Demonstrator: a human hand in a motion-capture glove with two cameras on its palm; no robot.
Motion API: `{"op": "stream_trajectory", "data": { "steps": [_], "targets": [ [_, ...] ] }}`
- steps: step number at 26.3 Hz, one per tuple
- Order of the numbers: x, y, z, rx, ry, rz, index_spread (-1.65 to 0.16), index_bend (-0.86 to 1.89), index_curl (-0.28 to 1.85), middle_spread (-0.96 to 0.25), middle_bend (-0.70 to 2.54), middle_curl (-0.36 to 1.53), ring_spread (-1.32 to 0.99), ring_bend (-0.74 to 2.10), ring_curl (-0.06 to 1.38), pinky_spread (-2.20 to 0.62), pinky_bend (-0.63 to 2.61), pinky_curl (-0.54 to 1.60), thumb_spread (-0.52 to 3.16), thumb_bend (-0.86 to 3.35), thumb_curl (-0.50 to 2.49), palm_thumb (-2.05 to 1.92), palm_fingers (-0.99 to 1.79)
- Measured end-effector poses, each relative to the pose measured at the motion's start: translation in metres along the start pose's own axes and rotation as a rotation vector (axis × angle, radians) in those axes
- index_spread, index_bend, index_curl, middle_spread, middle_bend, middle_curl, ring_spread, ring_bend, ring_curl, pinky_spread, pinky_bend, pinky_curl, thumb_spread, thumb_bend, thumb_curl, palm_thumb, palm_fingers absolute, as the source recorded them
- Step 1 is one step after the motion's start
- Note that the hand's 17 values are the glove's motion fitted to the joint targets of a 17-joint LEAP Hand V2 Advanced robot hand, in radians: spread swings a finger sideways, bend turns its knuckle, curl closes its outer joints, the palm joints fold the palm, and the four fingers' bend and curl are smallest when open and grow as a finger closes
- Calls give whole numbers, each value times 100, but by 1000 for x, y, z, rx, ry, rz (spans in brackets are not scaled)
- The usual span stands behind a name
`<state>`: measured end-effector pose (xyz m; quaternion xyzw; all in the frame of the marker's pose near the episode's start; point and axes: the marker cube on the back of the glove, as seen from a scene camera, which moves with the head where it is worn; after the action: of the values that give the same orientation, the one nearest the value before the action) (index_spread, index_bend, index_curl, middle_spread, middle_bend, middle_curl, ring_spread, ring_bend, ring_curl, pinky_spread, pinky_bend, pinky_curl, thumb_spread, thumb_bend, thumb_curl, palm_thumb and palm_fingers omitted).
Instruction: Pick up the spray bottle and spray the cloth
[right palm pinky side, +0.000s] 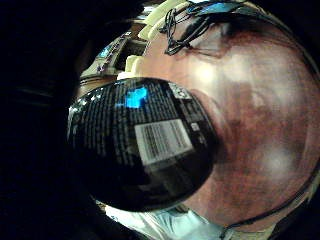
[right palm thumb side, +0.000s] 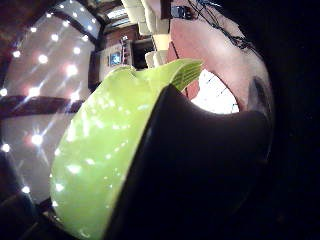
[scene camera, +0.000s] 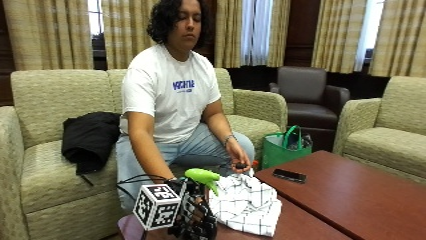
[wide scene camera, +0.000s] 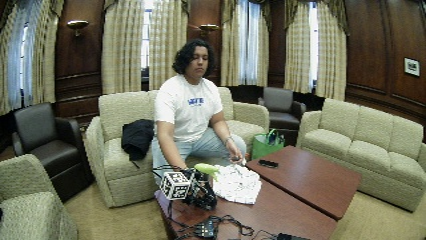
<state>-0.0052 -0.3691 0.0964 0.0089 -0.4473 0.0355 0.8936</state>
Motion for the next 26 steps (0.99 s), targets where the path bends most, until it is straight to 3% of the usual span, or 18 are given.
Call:
{"op": "stream_trajectory", "data": {
  "steps": [19,26],
  "targets": [
    [-16,-55,34,-29,-15,-55,-42,14,16,-22,27,34,-23,63,33,5,50,35,80,-4,34,51,24],
    [-24,-70,42,23,-8,-54,-37,17,19,-18,35,37,-21,68,32,4,40,31,81,-3,34,53,61]
  ]
}}
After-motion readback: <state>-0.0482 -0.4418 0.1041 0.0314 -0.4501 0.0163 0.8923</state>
